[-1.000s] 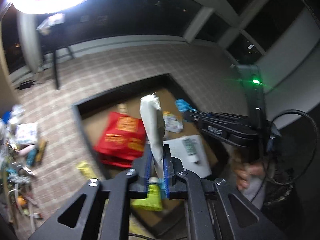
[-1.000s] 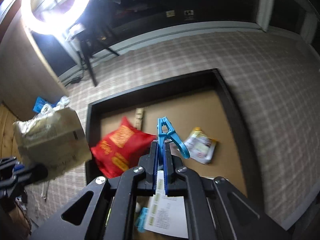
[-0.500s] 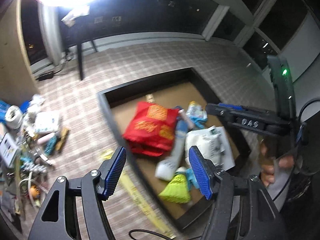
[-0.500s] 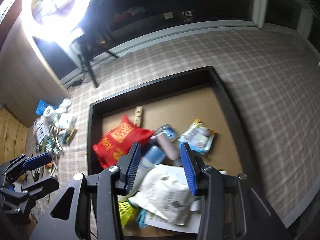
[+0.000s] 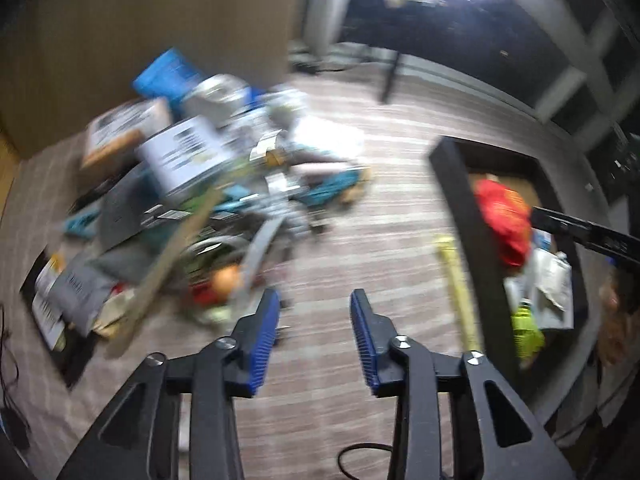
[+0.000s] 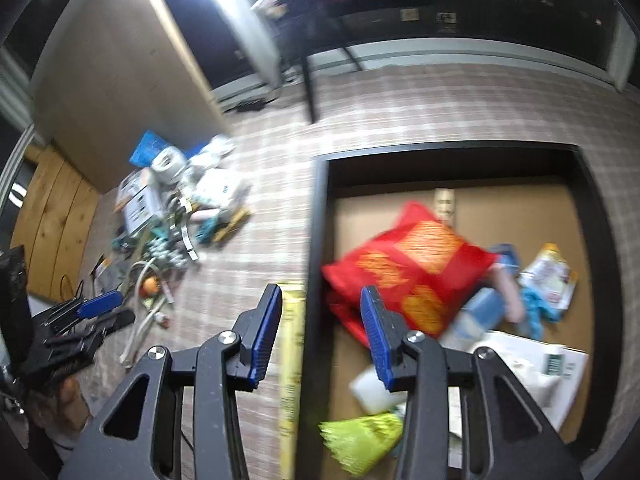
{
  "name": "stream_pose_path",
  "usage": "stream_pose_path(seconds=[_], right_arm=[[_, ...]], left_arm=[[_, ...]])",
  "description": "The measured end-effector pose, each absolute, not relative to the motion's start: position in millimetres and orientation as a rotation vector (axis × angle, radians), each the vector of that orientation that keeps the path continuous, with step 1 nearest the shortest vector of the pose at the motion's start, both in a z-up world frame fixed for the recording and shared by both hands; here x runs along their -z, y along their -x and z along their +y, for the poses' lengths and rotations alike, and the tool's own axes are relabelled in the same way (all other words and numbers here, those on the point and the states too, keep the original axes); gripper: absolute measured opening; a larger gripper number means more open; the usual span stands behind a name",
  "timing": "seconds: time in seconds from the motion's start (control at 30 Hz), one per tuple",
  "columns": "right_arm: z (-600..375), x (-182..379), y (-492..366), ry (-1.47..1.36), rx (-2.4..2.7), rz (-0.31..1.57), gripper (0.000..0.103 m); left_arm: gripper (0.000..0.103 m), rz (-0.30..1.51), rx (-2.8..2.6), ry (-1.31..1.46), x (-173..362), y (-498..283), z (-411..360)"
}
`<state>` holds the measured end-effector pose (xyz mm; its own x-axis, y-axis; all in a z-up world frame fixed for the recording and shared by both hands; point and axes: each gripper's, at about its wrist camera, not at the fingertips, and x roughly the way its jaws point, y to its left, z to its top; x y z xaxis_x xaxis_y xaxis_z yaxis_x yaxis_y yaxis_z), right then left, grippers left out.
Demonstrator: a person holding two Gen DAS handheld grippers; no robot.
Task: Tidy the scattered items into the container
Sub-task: 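Move both grippers back over the pile, then grasp the white massager stick by its handle with the right gripper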
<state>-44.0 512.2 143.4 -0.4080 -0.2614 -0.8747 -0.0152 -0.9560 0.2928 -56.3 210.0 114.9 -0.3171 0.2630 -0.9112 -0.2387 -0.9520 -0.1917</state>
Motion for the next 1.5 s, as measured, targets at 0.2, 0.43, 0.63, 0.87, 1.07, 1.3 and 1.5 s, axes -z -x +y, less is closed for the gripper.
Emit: stream_pose_path(seconds=[0.2,0.43,0.63,0.87,1.07,1.3,1.5], right_arm=[[455,-135,55,-1.603,2.366,-0.386,0.04],[378,-125,68,-1.583,2.22,-0.366,0.039],[320,-109,80,-1.599,2.135,-0.35,0.039],[281,-87,106,-1.675,2.087,-0.354,0.039],[267,-73,119,-1.735,2.082,-0.329,0.028],[273,-65,122,-1.761,2.093,-0.371,0.015],[284,-69,115,-1.761,2.138,-0.353,0.011]], left_arm=[[0.033,-0.096,-2.405,1.673,-95,61,152],[0.033,-0.185,-2.384,1.734,-76,65,120],[0.034,-0.171,-2.284,1.719,-66,44,125],[0.035,-0.061,-2.243,1.726,-51,26,140],[0.033,-0.03,-2.228,1.732,-44,20,145],[0.015,0.0,-2.171,1.714,-43,13,158],[0.012,-0.01,-2.09,1.705,-43,4,182]])
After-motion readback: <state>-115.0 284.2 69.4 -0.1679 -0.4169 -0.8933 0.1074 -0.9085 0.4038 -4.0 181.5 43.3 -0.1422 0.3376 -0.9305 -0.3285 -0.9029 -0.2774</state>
